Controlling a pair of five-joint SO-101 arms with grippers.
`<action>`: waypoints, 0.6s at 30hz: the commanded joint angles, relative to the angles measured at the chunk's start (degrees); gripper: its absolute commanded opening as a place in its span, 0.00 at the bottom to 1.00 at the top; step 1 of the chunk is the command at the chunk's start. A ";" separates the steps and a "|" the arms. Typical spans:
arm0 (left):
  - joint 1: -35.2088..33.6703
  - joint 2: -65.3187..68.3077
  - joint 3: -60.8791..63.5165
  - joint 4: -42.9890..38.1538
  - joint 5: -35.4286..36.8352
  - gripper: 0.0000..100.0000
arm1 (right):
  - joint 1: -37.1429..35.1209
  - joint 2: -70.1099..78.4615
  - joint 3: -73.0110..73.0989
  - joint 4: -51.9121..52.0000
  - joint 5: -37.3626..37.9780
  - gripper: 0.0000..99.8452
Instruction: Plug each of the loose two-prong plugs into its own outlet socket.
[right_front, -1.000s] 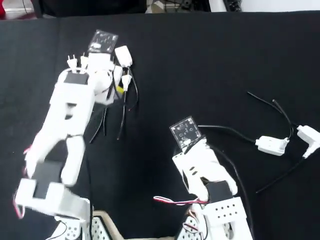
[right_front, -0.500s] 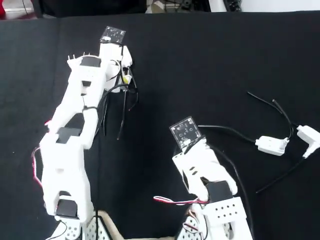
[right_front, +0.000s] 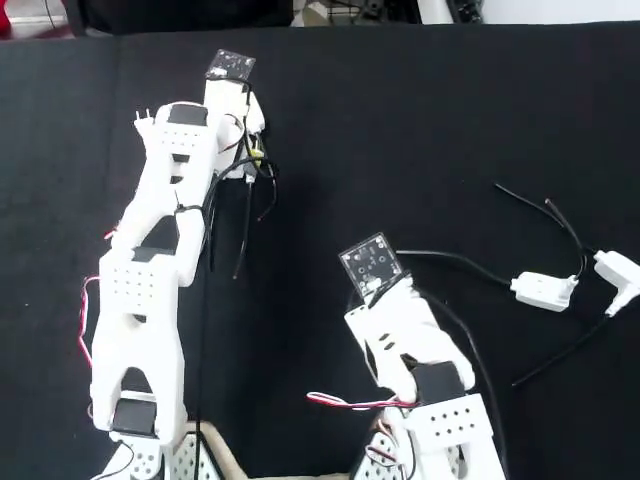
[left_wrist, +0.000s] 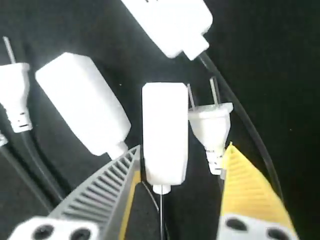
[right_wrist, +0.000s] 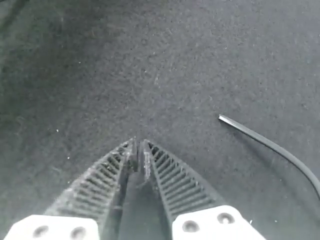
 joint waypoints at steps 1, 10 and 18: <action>0.40 -0.44 -3.30 0.88 -2.02 0.24 | -0.35 -0.13 -0.22 0.18 0.44 0.01; 0.31 -0.53 -3.38 1.67 -3.78 0.08 | -0.35 -0.04 -0.22 0.18 0.44 0.01; 0.31 0.09 -8.04 5.80 -3.87 0.08 | -0.35 -0.04 -0.22 0.18 0.44 0.01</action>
